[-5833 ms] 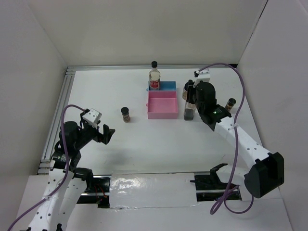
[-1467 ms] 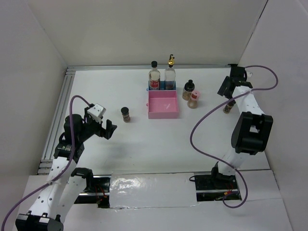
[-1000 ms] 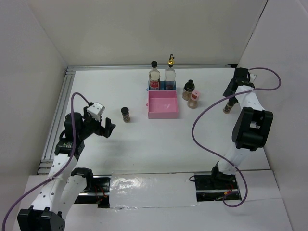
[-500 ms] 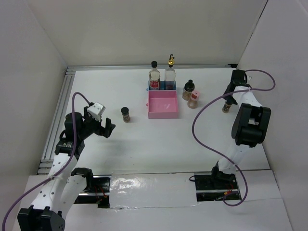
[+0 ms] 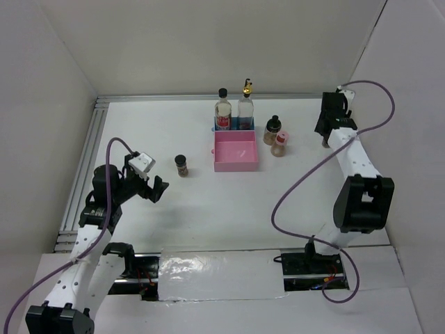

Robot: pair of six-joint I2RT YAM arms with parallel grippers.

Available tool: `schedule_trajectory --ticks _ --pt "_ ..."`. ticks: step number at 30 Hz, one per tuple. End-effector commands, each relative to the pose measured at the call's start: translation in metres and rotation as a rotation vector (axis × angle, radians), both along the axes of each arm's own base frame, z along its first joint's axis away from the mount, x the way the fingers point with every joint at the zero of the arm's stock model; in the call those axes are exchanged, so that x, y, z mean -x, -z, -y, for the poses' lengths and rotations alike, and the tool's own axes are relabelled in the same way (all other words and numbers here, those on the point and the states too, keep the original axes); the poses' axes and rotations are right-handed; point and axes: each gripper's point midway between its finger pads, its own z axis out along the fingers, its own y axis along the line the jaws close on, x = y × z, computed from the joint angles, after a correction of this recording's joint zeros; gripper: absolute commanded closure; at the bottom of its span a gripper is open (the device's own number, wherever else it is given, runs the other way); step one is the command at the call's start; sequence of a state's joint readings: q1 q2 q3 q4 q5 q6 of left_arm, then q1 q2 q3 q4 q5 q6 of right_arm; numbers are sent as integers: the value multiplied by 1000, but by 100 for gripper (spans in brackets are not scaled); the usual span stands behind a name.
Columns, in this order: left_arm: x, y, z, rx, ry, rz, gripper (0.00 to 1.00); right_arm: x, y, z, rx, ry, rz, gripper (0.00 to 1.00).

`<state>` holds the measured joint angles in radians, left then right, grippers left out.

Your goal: Organize the condiment bottles

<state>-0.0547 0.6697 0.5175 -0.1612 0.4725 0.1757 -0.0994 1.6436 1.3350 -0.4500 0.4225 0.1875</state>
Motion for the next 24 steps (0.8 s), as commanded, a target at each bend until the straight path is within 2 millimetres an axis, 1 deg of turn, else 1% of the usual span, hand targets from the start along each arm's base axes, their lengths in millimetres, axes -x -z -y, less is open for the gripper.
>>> schedule_trajectory --ticks 1,2,3,4,5,6,7,8,9,10,11,13,14,15,16,17,18,19,20,21,22,24 --pt "1 -5 8 -9 71 43 1 4 -100 -18 139 -41 201 100" --pt "1 -3 8 -6 71 31 1 3 -109 -34 150 -88 217 100" --pt "2 -1 8 -2 70 14 1 7 -123 -45 177 -144 233 100" --pt "2 -1 9 5 68 4 1 6 -135 -74 188 -270 251 100" --pt "2 -1 9 12 69 -1 2 3 -134 -92 165 -331 258 100" --pt "2 -2 10 18 70 -3 2 5 -143 -110 164 -415 279 100" --pt "2 -3 11 27 71 -5 2 4 -142 -142 109 -563 294 100" --pt "4 -4 13 33 78 -6 2 8 -142 -177 80 -688 304 100" --pt "4 -4 13 39 76 -12 2 10 -141 -202 65 -789 309 100" --pt "4 -6 13 42 78 -9 2 15 -136 -230 19 -894 312 100" --pt "5 -5 14 45 77 -14 2 23 -133 -264 -16 -975 317 100" --pt "5 -5 12 47 67 -20 2 21 -120 -298 -46 -1045 318 100" --pt "5 -4 12 48 62 -28 2 21 -116 -313 -67 -1059 321 100" --pt "6 -4 12 51 59 -31 2 23 -114 -334 -76 -1089 332 100" --pt "6 -4 10 47 51 -32 2 15 -101 -347 -81 -1100 304 100" --pt "6 -4 10 47 47 -33 2 11 -97 -354 -84 -1089 295 100" --pt "7 -5 10 45 48 -33 2 9 -102 -367 -86 -1097 308 100" --pt "8 -5 9 43 43 -31 2 2 -86 -373 -85 -1094 271 100" --pt "8 -5 8 37 40 -28 2 -2 -83 -376 -82 -1075 269 100" --pt "9 -6 7 35 36 -23 2 -4 -81 -383 -81 -1080 269 100" --pt "9 -5 6 31 31 -19 2 -7 -68 -388 -78 -1086 247 100" --pt "10 -4 5 25 27 -16 1 -8 -62 -399 -69 -1096 237 100"
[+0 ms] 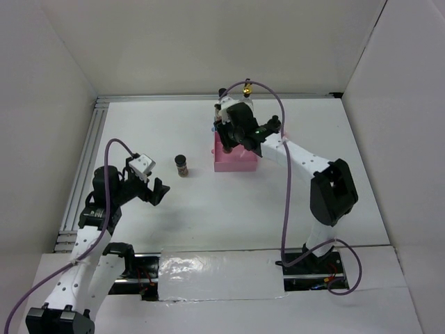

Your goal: Organize the condiment bottles

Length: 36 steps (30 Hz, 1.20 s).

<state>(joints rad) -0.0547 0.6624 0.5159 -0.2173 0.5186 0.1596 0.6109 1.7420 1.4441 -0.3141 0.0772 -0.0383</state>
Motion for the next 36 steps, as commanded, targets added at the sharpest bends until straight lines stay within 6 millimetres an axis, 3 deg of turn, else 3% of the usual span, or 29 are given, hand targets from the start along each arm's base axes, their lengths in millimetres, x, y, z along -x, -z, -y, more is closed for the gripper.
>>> schedule_trajectory --ticks 1,3,14,24,28,31,32,36 --pt "-2 -13 -2 -2 -9 49 1 -22 -39 -20 -71 35 116 100" --pt "-2 -12 -2 -3 -12 49 1 -26 -17 -28 -51 40 92 100" --pt "-4 -9 -2 -7 -9 46 1 -59 29 -33 -5 86 51 100" --pt "-5 -10 -3 -7 -13 47 1 -71 49 -28 6 93 19 99" --pt "-6 -8 -3 -10 -14 44 1 -71 55 -30 0 75 -5 82" --pt "-6 -9 -2 -6 -11 44 1 -70 57 -33 1 56 -15 59" --pt "-6 -9 -2 -6 -11 44 1 -69 56 -34 -1 45 -17 45" --pt "-6 -10 -2 -8 -10 44 1 -68 56 -36 0 31 -22 33"
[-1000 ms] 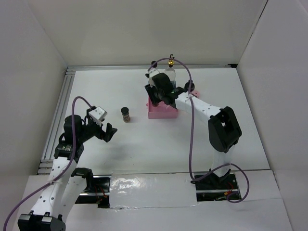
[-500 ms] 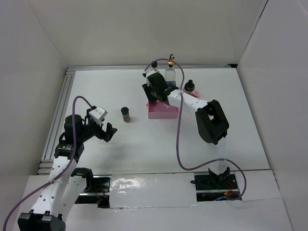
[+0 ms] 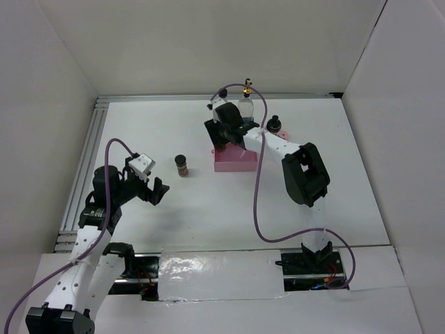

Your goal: Organize the condiment bottles

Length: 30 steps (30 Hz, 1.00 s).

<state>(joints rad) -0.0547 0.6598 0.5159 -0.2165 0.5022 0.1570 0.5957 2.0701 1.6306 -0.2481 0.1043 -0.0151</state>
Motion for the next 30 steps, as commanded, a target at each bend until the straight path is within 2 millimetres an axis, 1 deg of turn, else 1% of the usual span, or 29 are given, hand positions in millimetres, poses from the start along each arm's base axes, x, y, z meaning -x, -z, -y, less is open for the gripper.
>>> schedule_trajectory --ticks 1,5,7,11,13,14,15,16,17,18,19,20,22,23,24,25,26,27,28,29,30 --pt "-5 -9 0 -4 6 42 1 -10 -20 -10 -38 -20 39 32" --pt "-4 -7 0 3 5 30 1 -8 -20 -12 -40 -32 30 26" --pt "-4 -8 1 5 6 31 1 -7 -25 -14 -46 -40 32 24" --pt "-3 -8 1 5 8 28 1 -4 -42 -13 -63 -34 59 24" --pt "-3 -8 1 5 10 30 1 -1 -47 -13 -67 -33 63 21" --pt "-4 -9 1 6 8 34 1 0 -50 -11 -64 -26 61 20" --pt "-4 -9 1 5 9 35 1 2 -56 -9 -67 -22 69 17" --pt "-3 -10 2 8 13 35 1 4 -60 -8 -70 -16 71 12" --pt "-3 -10 2 7 13 36 1 7 -60 -5 -67 -15 62 8" --pt "-4 -11 2 7 13 38 1 11 -73 -4 -79 -18 79 0" --pt "-4 -11 2 8 13 37 1 15 -78 -3 -85 -21 87 0" --pt "-4 -10 2 8 13 34 1 19 -78 -1 -83 -22 83 0" --pt "-3 -10 2 7 15 35 1 30 -106 5 -110 -29 114 0" --pt "-4 -11 2 7 15 38 1 32 -101 6 -102 -31 99 0" --pt "-4 -12 2 7 13 42 1 37 -119 12 -119 -29 125 0" --pt "-4 -12 2 8 14 40 1 42 -117 19 -114 -25 115 0" --pt "-3 -12 2 7 15 44 1 45 -123 24 -141 -3 113 0" --pt "-3 -11 2 9 14 38 1 50 -140 33 -167 6 136 2" --pt "-2 -11 3 12 16 37 1 57 -132 40 -170 12 116 8" --pt "-2 -11 3 11 18 37 1 55 -134 56 -185 51 116 39" --pt "0 -9 3 16 16 28 1 61 -136 70 -196 75 119 61"
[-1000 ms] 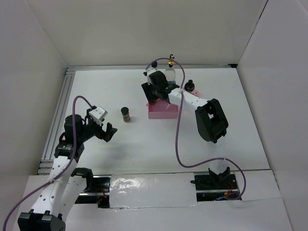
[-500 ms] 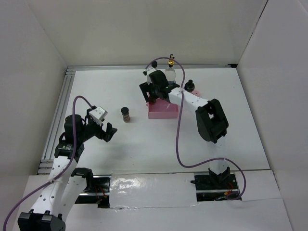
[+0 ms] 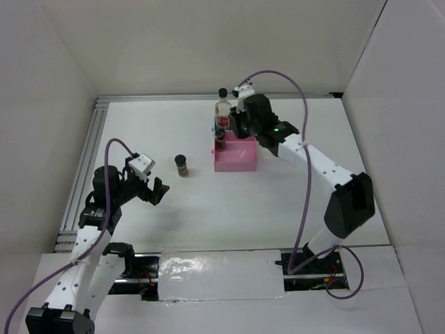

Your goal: Organize the condiment bottles

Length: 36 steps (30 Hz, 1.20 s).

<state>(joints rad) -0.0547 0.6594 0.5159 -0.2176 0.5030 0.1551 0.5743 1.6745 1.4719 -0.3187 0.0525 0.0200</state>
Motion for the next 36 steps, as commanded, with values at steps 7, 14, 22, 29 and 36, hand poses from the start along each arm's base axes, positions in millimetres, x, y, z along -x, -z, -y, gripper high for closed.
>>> schedule_trajectory --ticks 7,14,22,29,36 --pt "0 -10 5 30 19 30 2 -13 20 143 -39 364 -68 0" --pt "-3 -13 3 18 11 42 2 -55 41 182 79 406 -97 0" --pt "-3 -15 -2 -1 -7 51 1 -99 77 193 119 389 -136 2" --pt "-5 -13 -4 -11 -22 46 1 -123 92 183 134 347 -137 5" --pt "-8 -15 -5 -16 -26 52 1 -130 101 183 145 356 -137 29"
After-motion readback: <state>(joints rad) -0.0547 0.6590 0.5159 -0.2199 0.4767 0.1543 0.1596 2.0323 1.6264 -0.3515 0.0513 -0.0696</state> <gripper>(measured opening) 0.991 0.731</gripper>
